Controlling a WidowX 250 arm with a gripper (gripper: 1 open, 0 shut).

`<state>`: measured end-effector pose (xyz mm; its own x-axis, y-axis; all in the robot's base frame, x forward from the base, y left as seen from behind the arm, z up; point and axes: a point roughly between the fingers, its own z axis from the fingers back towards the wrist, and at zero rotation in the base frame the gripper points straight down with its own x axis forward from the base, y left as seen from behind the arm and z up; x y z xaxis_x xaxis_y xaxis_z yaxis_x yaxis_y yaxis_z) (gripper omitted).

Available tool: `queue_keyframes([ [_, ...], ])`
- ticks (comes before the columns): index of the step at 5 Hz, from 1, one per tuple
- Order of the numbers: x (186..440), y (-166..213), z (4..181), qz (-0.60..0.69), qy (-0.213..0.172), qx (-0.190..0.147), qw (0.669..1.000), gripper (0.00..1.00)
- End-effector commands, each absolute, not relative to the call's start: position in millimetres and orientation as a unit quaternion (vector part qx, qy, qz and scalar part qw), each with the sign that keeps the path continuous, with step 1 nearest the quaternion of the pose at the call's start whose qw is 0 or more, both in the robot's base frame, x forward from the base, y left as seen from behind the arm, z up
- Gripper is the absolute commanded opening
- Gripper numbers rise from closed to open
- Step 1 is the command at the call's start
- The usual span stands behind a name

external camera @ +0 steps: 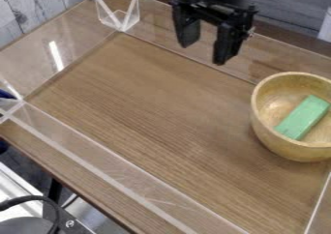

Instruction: Put the green block in the brown bowl

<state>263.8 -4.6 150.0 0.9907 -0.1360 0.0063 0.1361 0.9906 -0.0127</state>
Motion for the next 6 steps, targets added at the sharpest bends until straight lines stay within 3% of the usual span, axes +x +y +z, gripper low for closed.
queue_keyframes([
  [1, 272, -13, 164.0, -0.081, -0.040, 0.002, 0.996, 1.00],
  [3, 278, -38, 156.9, -0.105, -0.046, 0.007, 0.993, 1.00],
  [6, 284, -28, 142.8, -0.073, -0.051, 0.017, 0.996, 1.00],
])
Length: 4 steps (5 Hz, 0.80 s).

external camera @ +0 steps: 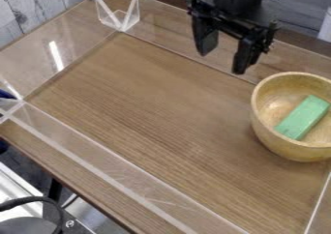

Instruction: Put the green block in the brown bowl

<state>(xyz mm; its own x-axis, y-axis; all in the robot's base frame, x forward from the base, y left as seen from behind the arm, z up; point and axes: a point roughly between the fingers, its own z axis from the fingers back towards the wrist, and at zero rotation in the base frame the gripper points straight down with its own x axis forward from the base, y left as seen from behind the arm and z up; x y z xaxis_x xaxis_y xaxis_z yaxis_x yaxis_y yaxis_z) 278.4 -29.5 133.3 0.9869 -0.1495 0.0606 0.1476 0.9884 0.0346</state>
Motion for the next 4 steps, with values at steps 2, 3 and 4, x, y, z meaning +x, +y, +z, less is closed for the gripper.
queue_keyframes([
  [2, 294, -20, 139.5, -0.055, -0.061, 0.021, 0.996, 1.00],
  [3, 298, -17, 140.8, -0.045, -0.068, 0.023, 0.996, 1.00],
  [4, 301, -14, 142.8, -0.036, -0.075, 0.025, 0.996, 1.00],
])
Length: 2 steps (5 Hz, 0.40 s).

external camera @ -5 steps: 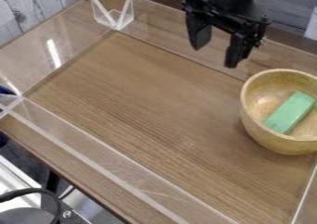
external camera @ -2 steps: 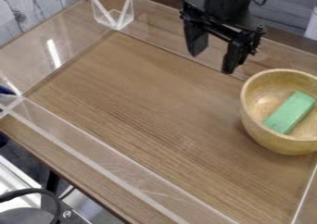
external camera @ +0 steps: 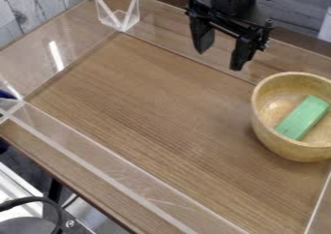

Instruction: Put the green block in the brown bowl

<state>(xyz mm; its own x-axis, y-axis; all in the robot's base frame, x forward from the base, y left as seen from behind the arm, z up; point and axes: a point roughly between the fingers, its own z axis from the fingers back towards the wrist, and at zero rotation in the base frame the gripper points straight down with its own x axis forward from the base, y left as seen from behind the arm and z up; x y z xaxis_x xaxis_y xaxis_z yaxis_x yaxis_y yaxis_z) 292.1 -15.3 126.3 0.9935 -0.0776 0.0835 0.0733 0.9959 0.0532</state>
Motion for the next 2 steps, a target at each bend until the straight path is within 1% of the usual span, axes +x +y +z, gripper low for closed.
queue_keyframes([
  [1, 302.9, -18.0, 137.0, -0.044, -0.068, 0.023, 0.996, 1.00],
  [2, 305.4, -25.0, 131.8, -0.062, -0.062, 0.020, 0.996, 1.00],
])
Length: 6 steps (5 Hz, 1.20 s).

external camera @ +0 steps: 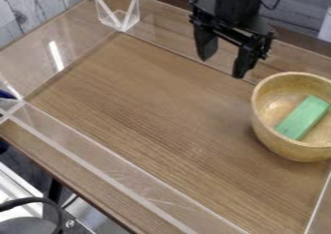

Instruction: Put the green block in the brown bowl

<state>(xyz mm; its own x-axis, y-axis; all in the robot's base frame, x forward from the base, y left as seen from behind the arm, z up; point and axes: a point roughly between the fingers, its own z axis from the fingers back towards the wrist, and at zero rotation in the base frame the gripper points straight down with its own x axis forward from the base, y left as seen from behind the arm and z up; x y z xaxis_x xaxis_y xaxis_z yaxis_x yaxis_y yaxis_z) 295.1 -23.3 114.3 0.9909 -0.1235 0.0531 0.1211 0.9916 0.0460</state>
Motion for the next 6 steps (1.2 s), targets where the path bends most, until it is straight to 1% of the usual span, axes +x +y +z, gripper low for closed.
queue_keyframes([
  [1, 310, -36, 127.3, -0.085, -0.059, 0.016, 0.995, 1.00],
  [2, 312, -44, 122.4, -0.096, -0.055, 0.013, 0.994, 1.00],
  [4, 322, -73, 115.7, -0.139, -0.056, 0.001, 0.989, 1.00],
  [6, 332, -94, 104.5, -0.167, -0.054, -0.008, 0.984, 1.00],
])
